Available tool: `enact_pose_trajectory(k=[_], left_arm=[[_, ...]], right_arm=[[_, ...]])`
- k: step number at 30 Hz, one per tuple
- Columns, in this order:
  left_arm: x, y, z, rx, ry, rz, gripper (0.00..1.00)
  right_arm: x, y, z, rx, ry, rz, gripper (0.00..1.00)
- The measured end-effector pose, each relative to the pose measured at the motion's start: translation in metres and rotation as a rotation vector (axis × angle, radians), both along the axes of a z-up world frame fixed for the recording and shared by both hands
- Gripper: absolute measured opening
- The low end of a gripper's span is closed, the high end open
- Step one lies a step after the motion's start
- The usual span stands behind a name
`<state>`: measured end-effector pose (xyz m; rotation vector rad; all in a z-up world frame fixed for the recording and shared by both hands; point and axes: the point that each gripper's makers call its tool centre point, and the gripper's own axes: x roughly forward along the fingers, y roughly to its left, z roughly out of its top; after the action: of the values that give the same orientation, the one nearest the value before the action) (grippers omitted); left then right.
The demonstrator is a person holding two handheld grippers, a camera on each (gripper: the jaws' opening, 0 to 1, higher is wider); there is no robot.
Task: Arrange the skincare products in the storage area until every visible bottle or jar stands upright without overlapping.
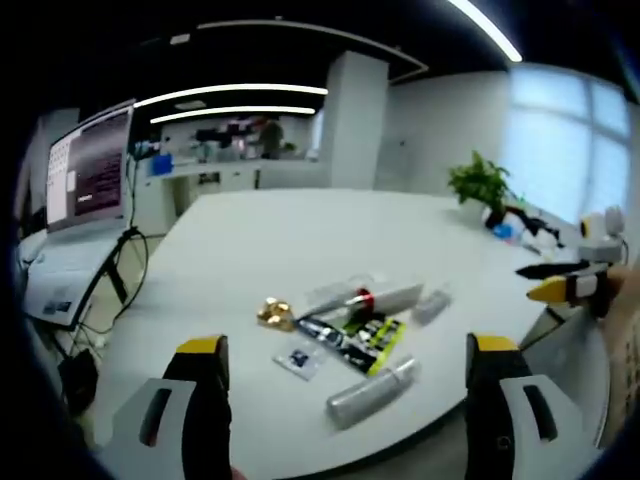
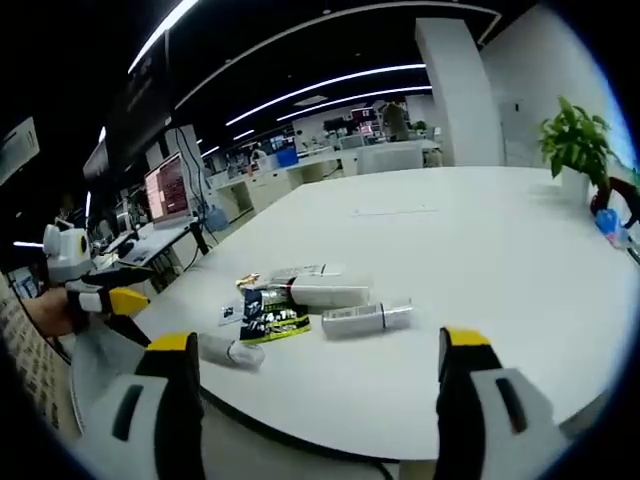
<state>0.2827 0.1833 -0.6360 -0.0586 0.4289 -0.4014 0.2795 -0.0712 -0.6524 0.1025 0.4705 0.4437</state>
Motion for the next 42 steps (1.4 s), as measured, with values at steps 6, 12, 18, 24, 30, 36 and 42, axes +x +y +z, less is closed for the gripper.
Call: enact_pose_trajectory(k=[6, 12, 18, 24, 30, 36, 42], left_arm=[[0.000, 0.000, -0.001, 0.005, 0.002, -0.002, 0.97], [-0.001, -0.001, -0.002, 0.011, 0.007, -0.007, 0.97], [-0.001, -0.001, -0.003, 0.015, 0.009, -0.009, 0.97], [-0.001, -0.002, -0.005, 0.022, 0.020, -0.014, 0.97], [-0.002, -0.004, -0.007, 0.029, 0.036, -0.028, 0.96], [-0.004, -0.009, -0.012, 0.072, 0.045, -0.060, 0.96], [-0.004, -0.007, -0.012, 0.057, 0.049, -0.054, 0.96]], right_arm=[[-0.001, 0.003, 0.000, 0.001, -0.012, 0.009, 1.00], [-0.002, 0.001, 0.001, 0.006, -0.019, 0.000, 1.00], [-0.002, 0.002, 0.002, 0.005, -0.024, 0.002, 1.00], [-0.002, 0.002, 0.003, 0.020, -0.024, 0.003, 1.00], [-0.003, 0.001, 0.004, 0.030, -0.027, -0.001, 1.00], [-0.003, 0.002, 0.004, 0.035, -0.026, 0.006, 0.97], [-0.003, 0.006, 0.002, 0.052, 0.008, 0.023, 0.98]])
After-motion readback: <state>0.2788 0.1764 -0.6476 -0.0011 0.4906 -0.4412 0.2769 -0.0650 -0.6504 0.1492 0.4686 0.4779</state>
